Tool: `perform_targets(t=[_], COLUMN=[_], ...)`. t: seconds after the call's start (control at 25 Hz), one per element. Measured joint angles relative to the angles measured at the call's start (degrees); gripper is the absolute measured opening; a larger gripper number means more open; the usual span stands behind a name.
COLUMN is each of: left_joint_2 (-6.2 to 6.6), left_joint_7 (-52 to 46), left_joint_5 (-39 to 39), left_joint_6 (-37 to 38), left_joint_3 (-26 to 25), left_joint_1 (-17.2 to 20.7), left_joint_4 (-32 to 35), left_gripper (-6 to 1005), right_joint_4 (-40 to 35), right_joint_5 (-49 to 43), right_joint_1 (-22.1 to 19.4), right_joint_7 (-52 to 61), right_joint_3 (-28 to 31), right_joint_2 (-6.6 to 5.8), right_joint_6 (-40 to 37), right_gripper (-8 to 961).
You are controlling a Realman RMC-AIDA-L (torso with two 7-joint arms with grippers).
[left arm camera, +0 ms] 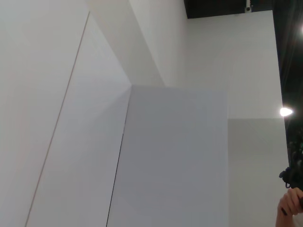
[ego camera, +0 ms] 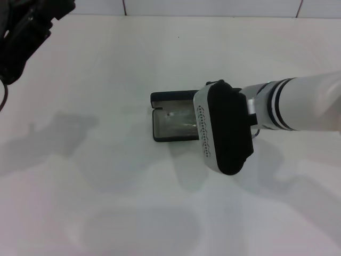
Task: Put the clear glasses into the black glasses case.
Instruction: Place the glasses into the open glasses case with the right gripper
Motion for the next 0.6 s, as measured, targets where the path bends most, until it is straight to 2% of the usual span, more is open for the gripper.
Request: perform_targets(t=[0.6], left_joint_2=[-0.36], left_joint_7=[0.0], left_joint_5=[0.0], left_joint_6=[0.0], left_joint_3=[0.0], left_joint_1=[0.0], left_joint_4=[0.0], left_gripper=[57], right_joint_4=[1.5], right_joint_5=[-2.7], right_joint_1=[0.8], right_joint_7=[2.5], right_joint_3=[-1.0], right_joint_2=[0.00], right_joint_6=[1.6], right_gripper=[112])
